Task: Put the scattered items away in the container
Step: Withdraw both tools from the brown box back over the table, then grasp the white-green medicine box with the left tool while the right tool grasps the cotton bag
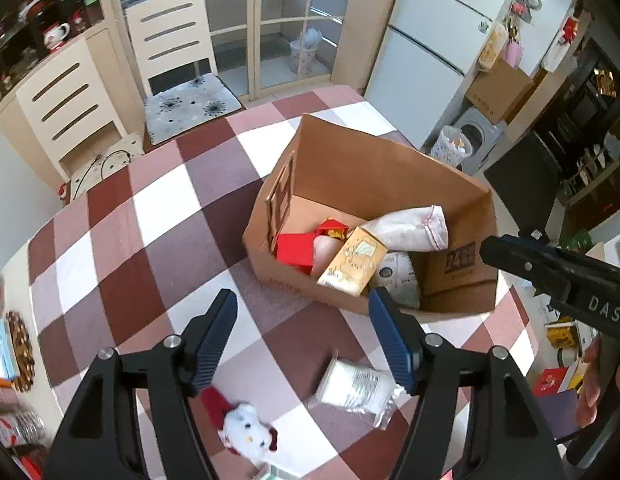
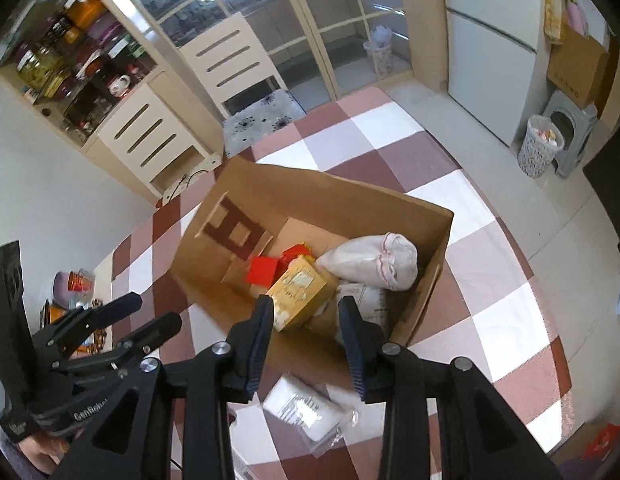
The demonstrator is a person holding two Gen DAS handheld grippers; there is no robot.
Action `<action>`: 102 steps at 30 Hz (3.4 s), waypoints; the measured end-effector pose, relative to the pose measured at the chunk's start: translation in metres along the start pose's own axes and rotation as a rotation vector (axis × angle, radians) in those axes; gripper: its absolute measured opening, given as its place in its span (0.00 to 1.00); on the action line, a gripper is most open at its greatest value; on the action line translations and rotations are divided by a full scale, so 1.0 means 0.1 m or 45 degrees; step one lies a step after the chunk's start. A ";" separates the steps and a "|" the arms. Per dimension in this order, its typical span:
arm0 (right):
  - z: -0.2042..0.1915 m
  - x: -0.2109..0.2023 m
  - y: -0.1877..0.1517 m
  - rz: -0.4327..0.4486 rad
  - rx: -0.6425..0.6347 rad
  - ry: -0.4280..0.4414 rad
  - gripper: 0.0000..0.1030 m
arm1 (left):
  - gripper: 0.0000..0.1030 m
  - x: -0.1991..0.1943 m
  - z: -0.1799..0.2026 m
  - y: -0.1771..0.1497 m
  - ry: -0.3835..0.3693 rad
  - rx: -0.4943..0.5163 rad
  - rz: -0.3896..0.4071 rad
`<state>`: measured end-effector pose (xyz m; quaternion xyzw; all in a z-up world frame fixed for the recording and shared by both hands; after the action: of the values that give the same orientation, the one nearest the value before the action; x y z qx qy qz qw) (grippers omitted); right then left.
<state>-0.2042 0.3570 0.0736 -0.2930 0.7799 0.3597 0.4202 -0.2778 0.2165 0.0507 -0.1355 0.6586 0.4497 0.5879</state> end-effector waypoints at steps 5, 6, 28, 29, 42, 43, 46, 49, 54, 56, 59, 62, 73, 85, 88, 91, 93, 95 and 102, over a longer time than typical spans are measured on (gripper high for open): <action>-0.12 -0.15 -0.25 -0.005 -0.063 0.016 0.34 | 0.72 -0.22 -0.07 -0.31 0.021 -0.053 0.016; -0.15 -0.16 -0.33 -0.013 -0.075 0.019 0.34 | 0.72 -0.26 -0.08 -0.38 0.019 -0.066 0.016; -0.22 0.04 -1.59 -0.238 -0.263 -0.004 0.34 | 0.78 -0.44 -0.29 -2.16 0.081 -0.442 -0.145; -0.23 0.06 -1.64 -0.246 -0.272 -0.005 0.34 | 0.78 -0.44 -0.27 -2.18 0.081 -0.450 -0.145; -0.37 0.25 -2.07 -0.357 -0.390 -0.002 0.34 | 0.78 -0.47 -0.22 -2.54 0.110 -0.543 -0.168; -0.39 0.26 -2.09 -0.363 -0.396 -0.002 0.34 | 0.78 -0.47 -0.22 -2.56 0.110 -0.548 -0.170; -0.45 0.29 -2.16 -0.376 -0.421 0.001 0.34 | 0.79 -0.47 -0.23 -2.62 0.112 -0.554 -0.177; -0.49 0.32 -2.21 -0.381 -0.440 -0.005 0.34 | 0.79 -0.45 -0.23 -2.67 0.108 -0.564 -0.188; -0.55 0.40 -2.29 -0.399 -0.466 -0.024 0.34 | 0.82 -0.41 -0.25 -2.75 0.093 -0.586 -0.202; -0.55 0.43 -2.31 -0.397 -0.479 -0.048 0.34 | 0.86 -0.37 -0.25 -2.79 0.039 -0.545 -0.196; -0.51 0.47 -2.31 -0.390 -0.483 -0.079 0.35 | 0.86 -0.27 -0.28 -2.87 0.019 -0.584 -0.229; -0.43 0.50 -2.27 -0.375 -0.468 -0.113 0.35 | 0.86 -0.15 -0.28 -2.92 -0.005 -0.621 -0.262; -0.07 0.72 -2.08 -0.371 -0.434 -0.233 0.35 | 0.86 0.46 0.02 -2.94 -0.098 -0.699 -0.390; -0.14 1.22 -1.75 -0.355 -0.591 -0.255 0.35 | 0.86 0.78 0.19 -3.01 -0.119 -0.618 -0.468; -0.19 1.36 -1.70 -0.373 -0.659 -0.252 0.35 | 0.86 0.84 0.21 -3.02 -0.126 -0.622 -0.484; -0.24 1.49 -1.71 -0.398 -0.743 -0.254 0.36 | 0.86 0.89 0.24 -3.04 -0.133 -0.629 -0.501; -0.28 1.53 -1.72 -0.391 -0.808 -0.256 0.45 | 0.86 0.92 0.26 -3.05 -0.129 -0.626 -0.510; -0.30 1.55 -1.72 -0.380 -0.843 -0.262 0.51 | 0.86 0.95 0.28 -3.05 -0.136 -0.626 -0.518; -0.28 1.74 -1.77 -0.440 -0.861 -0.257 0.60 | 0.89 0.98 0.37 -3.02 -0.112 -0.598 -0.511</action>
<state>-0.1652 0.2067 -0.1216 -0.5053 0.5112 0.5472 0.4289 -0.0667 0.1094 -0.1643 -0.3753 0.4708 0.4699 0.6455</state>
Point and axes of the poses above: each gripper's, at about its wrist camera, not at the fingertips, and x roughly the way its jaws point, z to its right, y to its top, the point moved 3 cm from there along x, roughly the way its jaws point, and after that the axes turned 11 degrees about x, right-handed, at the moved point
